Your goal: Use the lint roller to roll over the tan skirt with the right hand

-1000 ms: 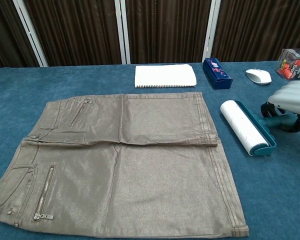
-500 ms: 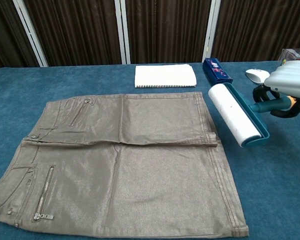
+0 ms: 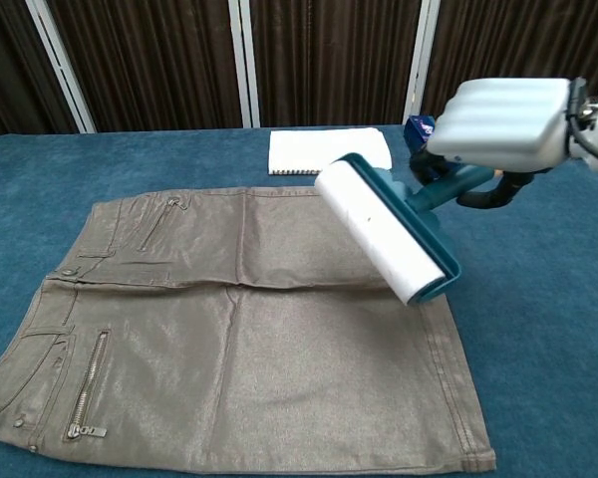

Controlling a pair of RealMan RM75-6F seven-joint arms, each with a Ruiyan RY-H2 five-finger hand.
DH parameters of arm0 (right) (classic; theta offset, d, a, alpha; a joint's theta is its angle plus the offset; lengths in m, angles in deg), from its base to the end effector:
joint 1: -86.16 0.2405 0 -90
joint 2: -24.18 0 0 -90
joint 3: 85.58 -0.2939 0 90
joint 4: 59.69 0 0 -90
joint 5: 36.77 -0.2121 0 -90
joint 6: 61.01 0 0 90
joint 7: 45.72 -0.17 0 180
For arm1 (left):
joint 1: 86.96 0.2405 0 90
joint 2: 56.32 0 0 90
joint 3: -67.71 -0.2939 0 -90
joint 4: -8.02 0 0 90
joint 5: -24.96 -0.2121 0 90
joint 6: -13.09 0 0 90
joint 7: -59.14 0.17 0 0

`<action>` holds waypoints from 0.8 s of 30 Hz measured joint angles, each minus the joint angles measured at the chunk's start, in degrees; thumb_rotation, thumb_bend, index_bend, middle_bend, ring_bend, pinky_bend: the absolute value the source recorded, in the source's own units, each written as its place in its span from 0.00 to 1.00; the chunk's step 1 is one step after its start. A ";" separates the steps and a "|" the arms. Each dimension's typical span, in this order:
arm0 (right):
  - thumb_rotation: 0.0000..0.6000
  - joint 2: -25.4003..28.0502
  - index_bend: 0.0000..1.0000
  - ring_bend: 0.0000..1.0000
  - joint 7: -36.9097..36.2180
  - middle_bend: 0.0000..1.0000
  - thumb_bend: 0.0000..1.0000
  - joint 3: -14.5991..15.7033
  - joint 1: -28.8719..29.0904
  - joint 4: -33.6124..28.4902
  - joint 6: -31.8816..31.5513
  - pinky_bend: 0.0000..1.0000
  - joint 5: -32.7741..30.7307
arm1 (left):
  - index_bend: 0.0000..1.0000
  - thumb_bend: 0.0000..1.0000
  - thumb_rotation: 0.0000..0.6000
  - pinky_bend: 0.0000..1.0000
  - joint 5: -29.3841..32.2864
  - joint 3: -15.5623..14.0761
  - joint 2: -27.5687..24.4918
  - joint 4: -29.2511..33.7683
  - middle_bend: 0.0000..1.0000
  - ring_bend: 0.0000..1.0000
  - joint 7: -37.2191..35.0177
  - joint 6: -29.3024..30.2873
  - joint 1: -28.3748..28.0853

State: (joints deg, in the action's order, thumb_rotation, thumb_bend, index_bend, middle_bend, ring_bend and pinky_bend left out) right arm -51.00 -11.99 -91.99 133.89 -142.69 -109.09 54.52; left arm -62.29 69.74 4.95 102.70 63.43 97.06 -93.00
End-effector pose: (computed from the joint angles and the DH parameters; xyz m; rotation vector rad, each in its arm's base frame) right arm -0.1482 -0.4036 0.0279 2.2125 0.0643 0.6312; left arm -0.3353 0.2134 0.1805 -1.4619 -0.8389 -0.8511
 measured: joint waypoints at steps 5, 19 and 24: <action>1.00 -2.09 0.58 0.52 10.92 0.60 0.71 -1.07 3.37 -4.47 5.49 0.50 -3.38 | 0.00 0.00 1.00 0.00 1.02 0.18 0.27 -0.41 0.00 0.00 0.23 -0.41 -0.07; 1.00 -8.72 0.61 0.53 23.71 0.61 0.72 1.41 7.30 -7.54 10.58 0.51 -9.10 | 0.00 0.00 1.00 0.00 2.39 0.36 1.11 -1.35 0.00 0.00 1.06 -1.99 -0.76; 1.00 -9.75 0.61 0.53 25.99 0.61 0.72 2.28 7.34 -6.53 10.24 0.51 -11.10 | 0.00 0.00 1.00 0.00 2.28 0.20 1.19 -1.34 0.00 0.00 1.15 -2.09 -0.82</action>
State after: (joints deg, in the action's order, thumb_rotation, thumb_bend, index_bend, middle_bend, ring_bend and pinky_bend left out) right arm -60.74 14.01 -89.71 141.23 -149.22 -98.85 43.42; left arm -60.01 69.94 6.14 101.37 64.58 94.98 -93.82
